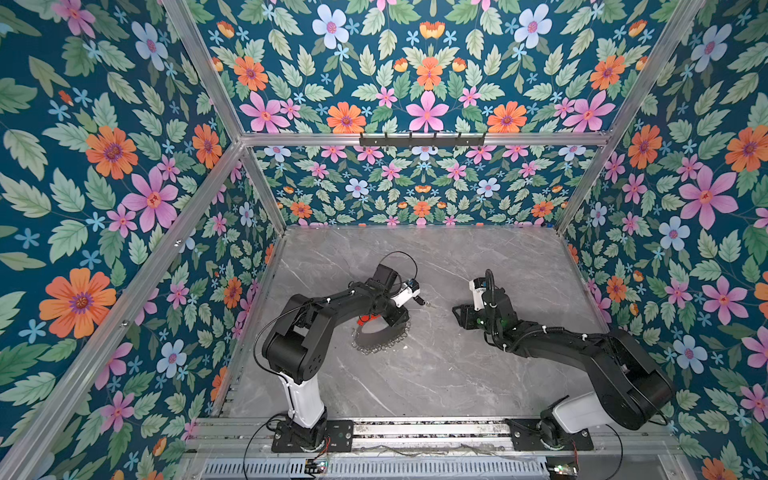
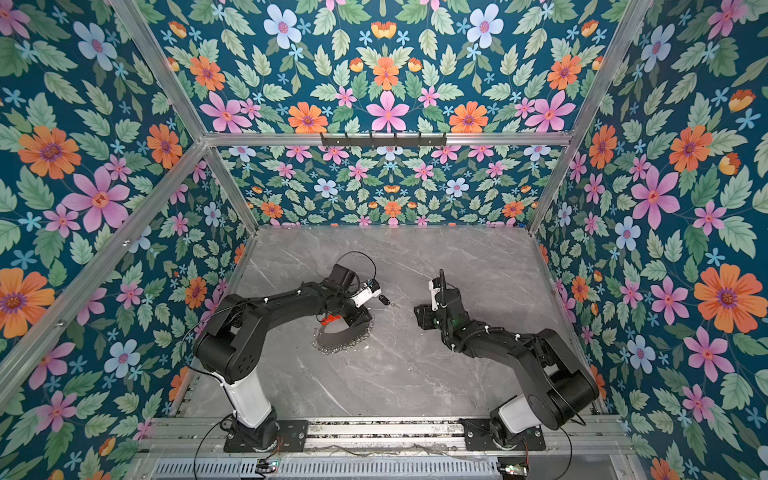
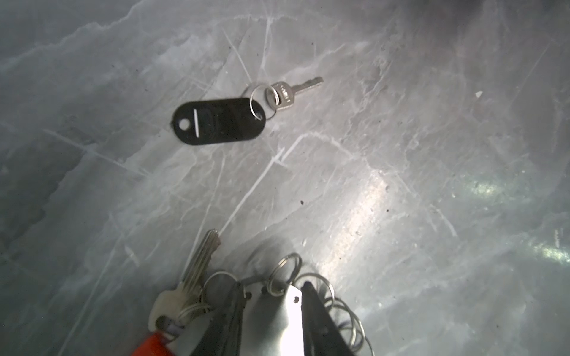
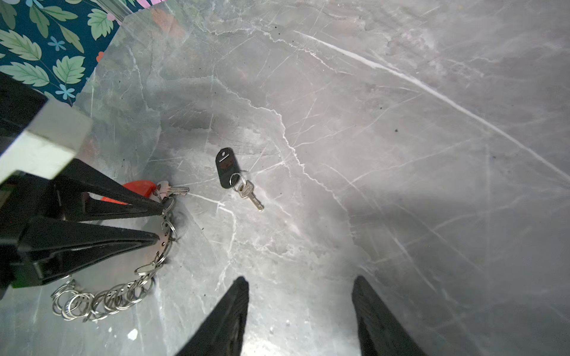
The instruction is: Put the keys on the keyring
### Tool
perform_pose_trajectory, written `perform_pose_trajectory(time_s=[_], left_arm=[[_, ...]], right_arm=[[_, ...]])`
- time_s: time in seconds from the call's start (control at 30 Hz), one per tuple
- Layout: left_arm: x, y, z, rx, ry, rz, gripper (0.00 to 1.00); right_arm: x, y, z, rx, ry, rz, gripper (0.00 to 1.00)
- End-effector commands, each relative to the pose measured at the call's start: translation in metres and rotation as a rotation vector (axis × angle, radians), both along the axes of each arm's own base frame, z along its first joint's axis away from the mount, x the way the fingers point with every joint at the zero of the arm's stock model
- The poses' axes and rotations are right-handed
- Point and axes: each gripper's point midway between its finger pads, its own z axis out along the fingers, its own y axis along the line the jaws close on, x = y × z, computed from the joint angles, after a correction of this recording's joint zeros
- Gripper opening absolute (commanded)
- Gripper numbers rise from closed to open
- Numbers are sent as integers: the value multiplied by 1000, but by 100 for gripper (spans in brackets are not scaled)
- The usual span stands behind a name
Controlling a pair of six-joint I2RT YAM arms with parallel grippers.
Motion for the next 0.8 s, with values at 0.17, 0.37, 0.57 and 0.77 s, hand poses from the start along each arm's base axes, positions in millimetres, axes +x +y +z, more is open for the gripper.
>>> perform_pose_trajectory(time_s=[0.17,0.37,0.57,0.77], left_arm=[[2,-3,-3,-2,13,-9,33],[-2,-6,-6,-15,40,-15,25],[-5,-4,-6,-13,48,-14,12],[-2,-4,9,-18,24,0,9]], right_arm=[[2,1,3,-3,-12,2,55],[3,1,2,-5,-10,2,55],[3,0,3,-7,-11,-1,55],[3,0,3,-10,-12,0,55]])
